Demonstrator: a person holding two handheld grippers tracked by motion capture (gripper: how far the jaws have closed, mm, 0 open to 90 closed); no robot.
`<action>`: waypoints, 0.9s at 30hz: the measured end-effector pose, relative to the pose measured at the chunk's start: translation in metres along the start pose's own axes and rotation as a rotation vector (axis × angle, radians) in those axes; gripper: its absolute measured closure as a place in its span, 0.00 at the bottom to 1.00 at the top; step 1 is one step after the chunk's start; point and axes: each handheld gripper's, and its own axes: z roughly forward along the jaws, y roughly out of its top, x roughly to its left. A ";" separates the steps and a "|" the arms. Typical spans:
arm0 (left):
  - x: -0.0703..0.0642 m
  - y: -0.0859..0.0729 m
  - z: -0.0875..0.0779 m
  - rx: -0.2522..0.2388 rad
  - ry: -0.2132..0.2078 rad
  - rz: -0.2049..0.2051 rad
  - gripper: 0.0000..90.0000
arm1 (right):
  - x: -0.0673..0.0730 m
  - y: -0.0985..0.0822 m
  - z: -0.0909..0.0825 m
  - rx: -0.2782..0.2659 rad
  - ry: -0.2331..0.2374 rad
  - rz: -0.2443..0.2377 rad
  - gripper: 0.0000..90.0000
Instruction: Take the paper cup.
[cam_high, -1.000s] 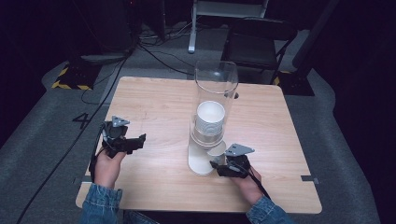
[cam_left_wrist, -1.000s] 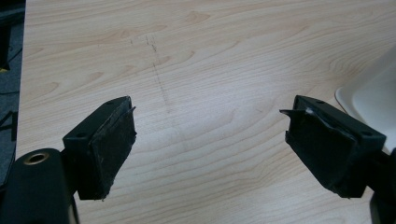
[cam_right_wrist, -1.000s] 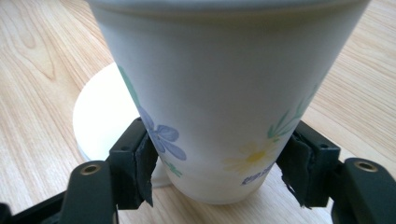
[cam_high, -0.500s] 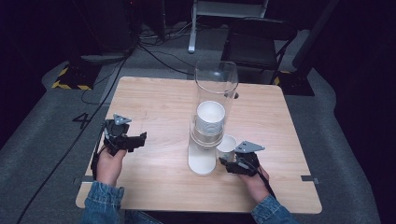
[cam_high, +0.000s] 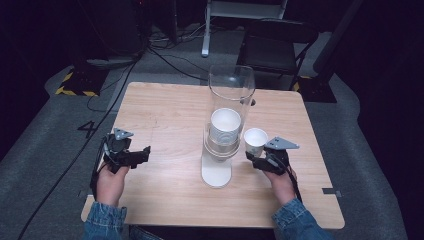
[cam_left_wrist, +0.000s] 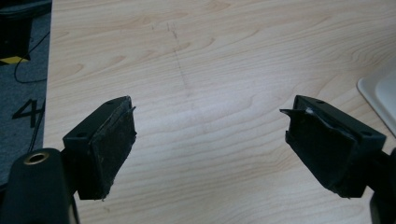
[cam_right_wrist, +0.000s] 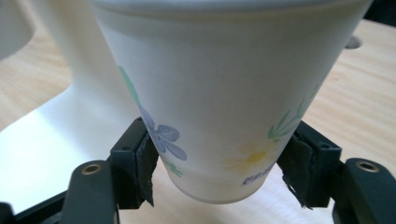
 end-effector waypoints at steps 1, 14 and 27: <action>0.000 -0.002 -0.001 0.000 0.000 -0.006 0.18 | -0.003 0.001 0.000 -0.017 -0.004 0.007 0.38; 0.010 -0.016 -0.013 -0.031 0.049 -0.034 0.18 | -0.045 0.007 0.007 -0.051 -0.046 0.089 0.38; 0.013 -0.026 -0.018 -0.006 0.046 -0.046 0.18 | -0.081 -0.004 0.022 -0.037 -0.092 0.167 0.38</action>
